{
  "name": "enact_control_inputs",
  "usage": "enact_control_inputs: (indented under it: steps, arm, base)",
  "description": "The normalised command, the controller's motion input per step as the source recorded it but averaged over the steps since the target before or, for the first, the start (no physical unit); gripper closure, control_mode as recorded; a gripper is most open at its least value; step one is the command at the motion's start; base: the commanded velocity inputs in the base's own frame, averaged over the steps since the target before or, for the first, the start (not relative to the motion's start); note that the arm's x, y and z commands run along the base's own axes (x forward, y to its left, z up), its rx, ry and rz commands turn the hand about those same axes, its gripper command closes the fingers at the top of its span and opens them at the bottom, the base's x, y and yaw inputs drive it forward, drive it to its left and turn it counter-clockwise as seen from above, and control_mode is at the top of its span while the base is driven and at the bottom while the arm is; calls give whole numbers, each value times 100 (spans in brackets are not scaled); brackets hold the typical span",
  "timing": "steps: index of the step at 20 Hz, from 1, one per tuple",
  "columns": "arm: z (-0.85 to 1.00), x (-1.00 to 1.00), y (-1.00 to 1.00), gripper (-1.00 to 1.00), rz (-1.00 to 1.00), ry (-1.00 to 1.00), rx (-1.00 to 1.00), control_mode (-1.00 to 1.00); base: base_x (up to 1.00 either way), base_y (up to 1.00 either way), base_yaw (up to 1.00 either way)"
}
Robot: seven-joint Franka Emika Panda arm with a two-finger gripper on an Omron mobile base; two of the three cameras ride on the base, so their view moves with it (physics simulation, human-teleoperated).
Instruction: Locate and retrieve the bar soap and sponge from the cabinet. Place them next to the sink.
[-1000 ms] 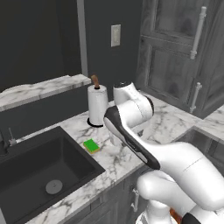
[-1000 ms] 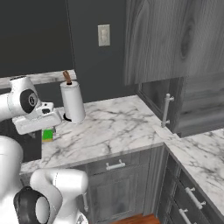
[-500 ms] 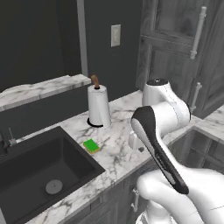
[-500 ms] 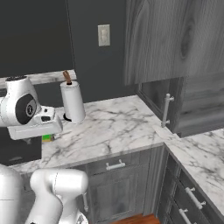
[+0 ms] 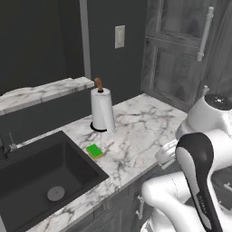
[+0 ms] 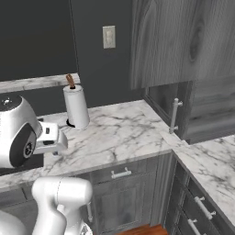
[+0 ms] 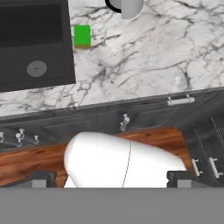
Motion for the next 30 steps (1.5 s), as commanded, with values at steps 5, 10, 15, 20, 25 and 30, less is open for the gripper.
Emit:
enact_control_inputs:
  steps: [5, 10, 15, 20, 25, 30]
  arm:
    - [31, -22, -15, -100, -3, -14, -3, -100]
    - [19, -15, -23, -100, -4, -8, -2, -100]
    - [20, -30, -41, -100, -9, -6, 0, -100]
    - [4, -21, -20, -100, -8, -1, 0, -100]
    - [0, 0, 0, -100, 0, 0, 0, -100]
    - [0, 0, 0, -100, 0, 0, 0, 100]
  base:
    - [0, 0, 0]
    - [0, 0, 0]
    - [0, 0, 0]
    - [0, 0, 0]
    - [0, 0, 0]
    - [0, 0, 0]
